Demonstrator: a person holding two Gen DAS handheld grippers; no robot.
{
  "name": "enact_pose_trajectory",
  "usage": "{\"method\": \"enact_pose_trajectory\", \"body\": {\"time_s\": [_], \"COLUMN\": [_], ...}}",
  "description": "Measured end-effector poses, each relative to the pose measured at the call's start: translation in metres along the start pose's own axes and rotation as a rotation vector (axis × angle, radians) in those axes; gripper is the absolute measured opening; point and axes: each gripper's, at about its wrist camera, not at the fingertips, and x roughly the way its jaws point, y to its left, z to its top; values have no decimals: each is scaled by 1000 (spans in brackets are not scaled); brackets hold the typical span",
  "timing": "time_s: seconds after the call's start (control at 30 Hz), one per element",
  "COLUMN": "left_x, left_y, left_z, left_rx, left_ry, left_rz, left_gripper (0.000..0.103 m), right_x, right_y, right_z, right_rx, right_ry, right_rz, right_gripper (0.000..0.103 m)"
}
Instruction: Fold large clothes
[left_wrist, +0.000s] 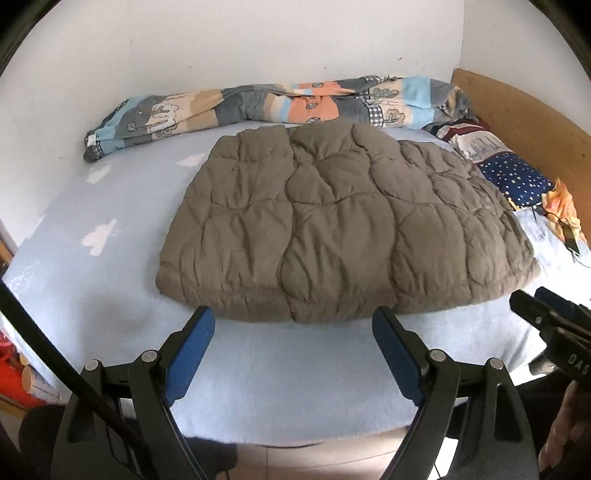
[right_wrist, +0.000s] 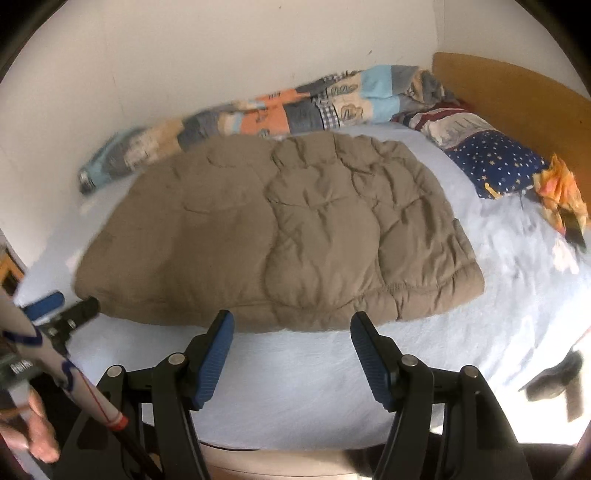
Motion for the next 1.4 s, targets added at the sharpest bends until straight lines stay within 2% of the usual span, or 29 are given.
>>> {"method": "enact_pose_trajectory", "body": {"time_s": [0.2,0.27,0.43,0.5,0.57,0.67,0.83,1.1,1.4], "left_x": [-15,-2,23,35,44,54,58,34,-34], "left_y": [-8,-8,3,7,11,13,6,-9,-3], "left_z": [-8,-5,-11,-15,-15,-12,-9,3,19], "left_rx": [5,7,-31,-22,-14,-5,-3,38,45], "left_ry": [23,71,109,120,131,122,101,23,-88], "left_rz": [-17,-15,16,41,66,82,67,47,70], "left_gripper": [86,86,86,86,86,86,86,86,86], "right_x": [-19,-20,0,9,22,47,59,31,-22], "right_y": [3,7,12,16,21,21,8,13,23], "right_z": [-12,-17,-9,-3,2,4,3,1,19], "right_rx": [29,30,30,39,14,13,58,44,56], "right_ry": [11,38,130,124,106,129,150,121,76], "right_rz": [35,41,9,28,11,1,-7,6,50], "right_gripper": [70,70,70,70,70,70,70,70,72]}}
